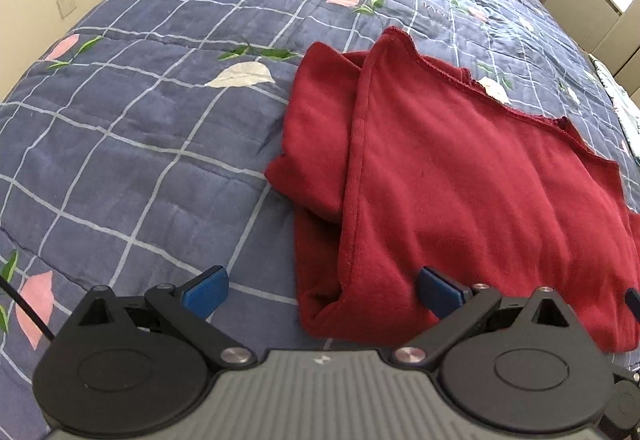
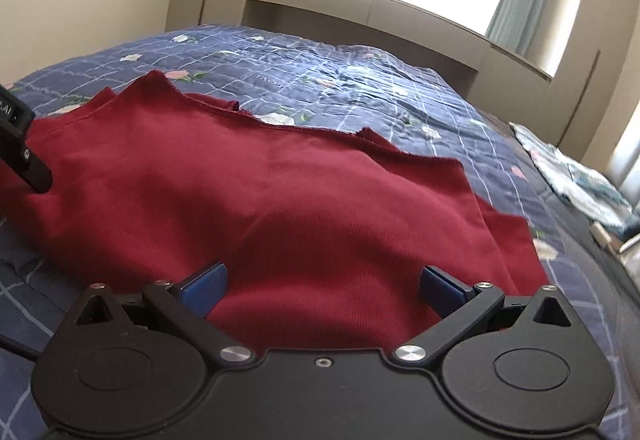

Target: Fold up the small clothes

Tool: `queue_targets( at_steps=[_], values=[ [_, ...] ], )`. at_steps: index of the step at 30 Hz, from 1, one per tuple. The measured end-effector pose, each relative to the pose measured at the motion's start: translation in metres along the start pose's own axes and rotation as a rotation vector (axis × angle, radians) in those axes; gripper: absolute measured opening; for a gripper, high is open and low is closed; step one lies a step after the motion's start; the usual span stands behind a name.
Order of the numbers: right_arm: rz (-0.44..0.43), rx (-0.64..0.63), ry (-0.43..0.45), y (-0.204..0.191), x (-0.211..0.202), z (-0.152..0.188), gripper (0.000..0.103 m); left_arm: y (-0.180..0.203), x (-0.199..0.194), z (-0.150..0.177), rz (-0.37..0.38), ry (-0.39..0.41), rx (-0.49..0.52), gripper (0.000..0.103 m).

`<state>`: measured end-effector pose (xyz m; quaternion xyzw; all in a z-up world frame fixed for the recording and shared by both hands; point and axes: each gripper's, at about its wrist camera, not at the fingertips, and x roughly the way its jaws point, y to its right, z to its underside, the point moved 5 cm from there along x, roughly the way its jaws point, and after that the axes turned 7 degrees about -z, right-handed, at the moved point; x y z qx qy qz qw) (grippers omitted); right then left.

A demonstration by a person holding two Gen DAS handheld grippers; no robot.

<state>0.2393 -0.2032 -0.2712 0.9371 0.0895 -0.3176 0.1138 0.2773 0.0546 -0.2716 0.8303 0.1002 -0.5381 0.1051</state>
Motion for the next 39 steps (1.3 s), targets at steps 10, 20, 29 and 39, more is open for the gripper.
queue_targets(
  at_steps=[10, 20, 29, 39],
  values=[
    [0.001, 0.034, 0.017, 0.0, 0.003, 0.005, 0.102, 0.006, 0.007, 0.001, -0.017, -0.007, 0.023, 0.103],
    [-0.044, 0.065, -0.048, 0.009, 0.004, -0.011, 0.102, 0.006, 0.01, 0.0, -0.022, -0.015, 0.034, 0.103],
    [-0.043, 0.092, -0.022, 0.014, 0.012, -0.036, 0.102, 0.003, 0.011, -0.002, -0.009, -0.034, 0.014, 0.103],
    [-0.082, 0.144, -0.119, 0.015, 0.035, -0.029, 0.103, 0.001, 0.008, -0.005, -0.006, -0.023, -0.037, 0.103]
  ],
)
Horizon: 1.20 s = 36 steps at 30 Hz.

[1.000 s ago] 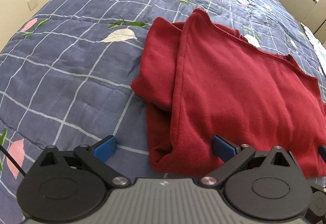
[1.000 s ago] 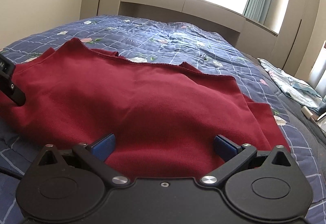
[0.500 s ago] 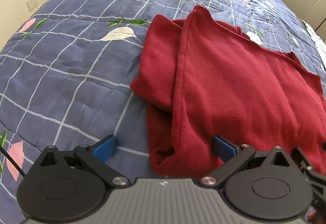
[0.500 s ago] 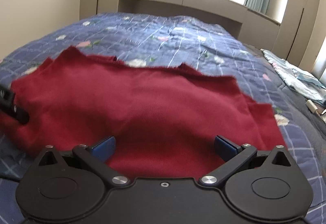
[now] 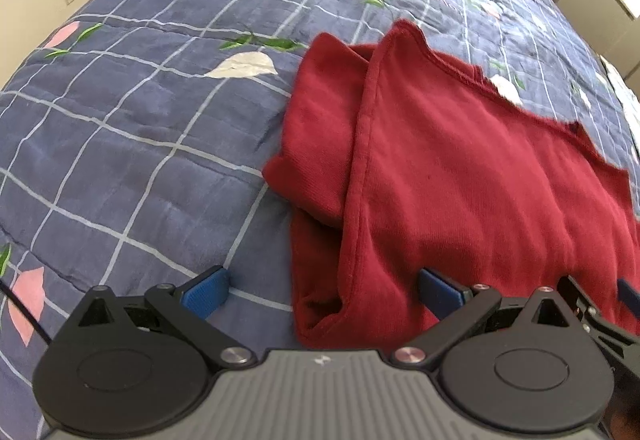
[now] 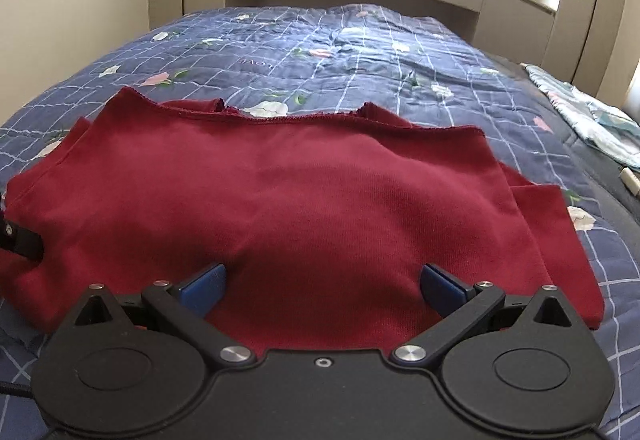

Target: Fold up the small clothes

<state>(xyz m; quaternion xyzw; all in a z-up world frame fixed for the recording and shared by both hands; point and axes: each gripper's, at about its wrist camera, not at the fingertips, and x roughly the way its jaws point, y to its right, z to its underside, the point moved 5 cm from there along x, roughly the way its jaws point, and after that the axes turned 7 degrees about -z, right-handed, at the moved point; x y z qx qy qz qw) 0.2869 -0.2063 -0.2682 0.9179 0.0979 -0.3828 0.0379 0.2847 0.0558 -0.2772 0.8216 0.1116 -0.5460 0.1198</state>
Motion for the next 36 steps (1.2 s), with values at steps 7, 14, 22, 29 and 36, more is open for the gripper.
queue_targets(
  at_steps=[7, 14, 22, 29, 36],
  values=[
    [-0.009, 0.01, -0.009, 0.001, 0.001, 0.0, 0.103, 0.001, 0.003, -0.002, -0.016, 0.009, -0.028, 0.103],
    [-0.035, 0.011, -0.029, 0.004, 0.001, -0.002, 0.103, 0.003, 0.002, 0.0, -0.055, 0.019, -0.091, 0.102],
    [-0.064, 0.003, -0.048, 0.006, 0.001, -0.003, 0.103, 0.006, -0.005, 0.002, -0.054, 0.046, -0.155, 0.085],
    [-0.094, -0.007, -0.08, 0.009, 0.002, -0.006, 0.103, 0.015, -0.011, 0.003, -0.018, 0.056, -0.174, 0.04],
    [-0.136, -0.043, -0.115, 0.011, 0.004, -0.009, 0.103, 0.026, -0.023, -0.001, -0.023, 0.073, -0.21, 0.012]
  ],
)
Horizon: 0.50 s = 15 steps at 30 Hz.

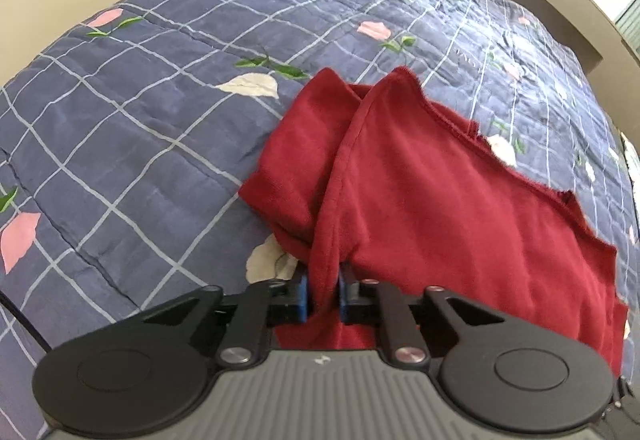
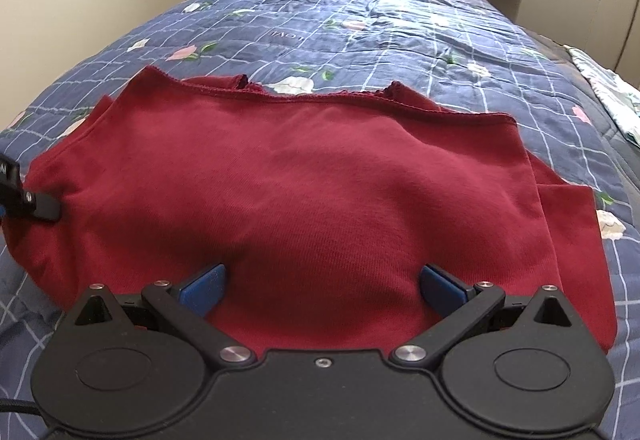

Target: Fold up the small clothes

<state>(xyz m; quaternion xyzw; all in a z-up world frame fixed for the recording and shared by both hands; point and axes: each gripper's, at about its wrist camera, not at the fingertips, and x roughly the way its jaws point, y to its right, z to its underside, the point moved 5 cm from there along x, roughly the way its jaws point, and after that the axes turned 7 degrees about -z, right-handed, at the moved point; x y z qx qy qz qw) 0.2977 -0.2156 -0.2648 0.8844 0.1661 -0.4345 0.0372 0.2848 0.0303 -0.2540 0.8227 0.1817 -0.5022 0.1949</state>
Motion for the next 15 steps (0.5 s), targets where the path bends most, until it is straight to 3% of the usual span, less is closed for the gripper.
queue_targets(
  at_steps=[9, 15],
  values=[
    [-0.079, -0.103, -0.04, 0.009, -0.007, -0.004, 0.102, 0.031, -0.037, -0.005, 0.018, 0.094, 0.038, 0.01],
    [-0.061, -0.133, -0.014, 0.046, -0.028, -0.007, 0.102, 0.084, -0.065, -0.01, 0.081, 0.141, 0.113, 0.009]
  ],
)
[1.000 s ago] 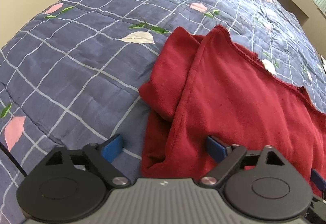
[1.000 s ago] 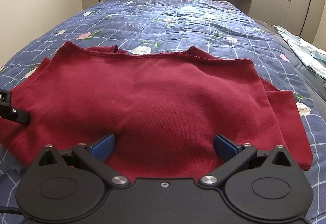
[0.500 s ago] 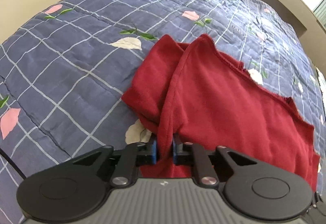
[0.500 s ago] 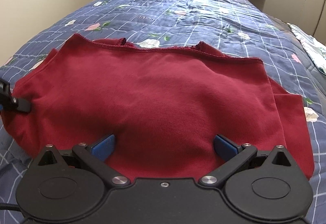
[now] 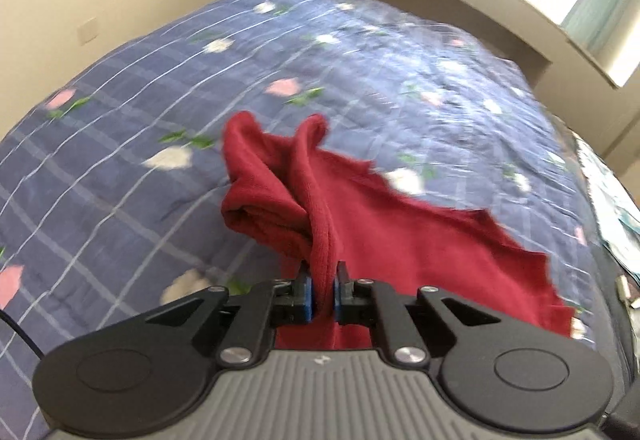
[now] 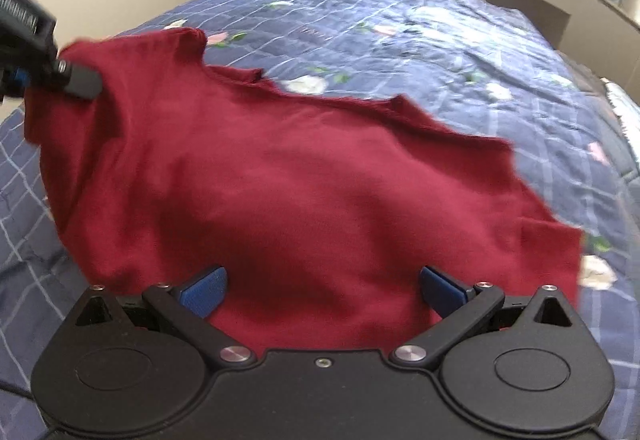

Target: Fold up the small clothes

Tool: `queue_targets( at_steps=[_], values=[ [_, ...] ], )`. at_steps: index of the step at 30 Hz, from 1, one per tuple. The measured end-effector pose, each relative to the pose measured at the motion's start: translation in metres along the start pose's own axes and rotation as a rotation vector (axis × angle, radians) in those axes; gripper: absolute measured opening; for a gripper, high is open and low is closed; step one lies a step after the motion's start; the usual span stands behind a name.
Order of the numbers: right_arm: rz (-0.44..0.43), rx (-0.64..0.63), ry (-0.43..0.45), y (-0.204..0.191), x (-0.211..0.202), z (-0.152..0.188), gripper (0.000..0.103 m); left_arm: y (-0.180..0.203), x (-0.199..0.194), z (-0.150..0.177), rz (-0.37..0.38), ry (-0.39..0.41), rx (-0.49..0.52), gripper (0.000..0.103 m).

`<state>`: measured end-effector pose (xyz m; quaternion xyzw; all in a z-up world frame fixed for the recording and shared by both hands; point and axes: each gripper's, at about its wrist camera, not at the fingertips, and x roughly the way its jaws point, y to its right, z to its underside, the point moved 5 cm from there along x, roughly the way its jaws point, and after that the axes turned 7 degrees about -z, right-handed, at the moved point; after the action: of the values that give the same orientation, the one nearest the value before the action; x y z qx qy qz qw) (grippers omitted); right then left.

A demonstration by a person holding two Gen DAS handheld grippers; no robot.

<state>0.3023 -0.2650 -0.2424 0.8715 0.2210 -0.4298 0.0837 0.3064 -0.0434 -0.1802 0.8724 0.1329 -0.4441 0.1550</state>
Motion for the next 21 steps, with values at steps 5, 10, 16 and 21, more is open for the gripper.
queue_targets(
  at_steps=[5, 10, 16, 21],
  values=[
    [0.053, 0.064, 0.048, 0.055, -0.031, 0.007, 0.102, 0.061, -0.013, -0.007, 0.041, 0.036, 0.087, 0.009],
    [0.14, 0.15, 0.079, 0.108, -0.065, 0.029, 0.102, 0.134, -0.027, 0.006, 0.157, 0.021, 0.191, 0.008],
    [0.228, 0.256, 0.067, 0.156, -0.09, 0.067, 0.102, 0.203, -0.036, 0.059, 0.297, -0.044, 0.401, 0.008],
    [0.212, 0.349, 0.072, 0.174, -0.092, 0.084, 0.102, 0.22, -0.011, 0.104, 0.261, -0.146, 0.513, 0.008]
  ],
)
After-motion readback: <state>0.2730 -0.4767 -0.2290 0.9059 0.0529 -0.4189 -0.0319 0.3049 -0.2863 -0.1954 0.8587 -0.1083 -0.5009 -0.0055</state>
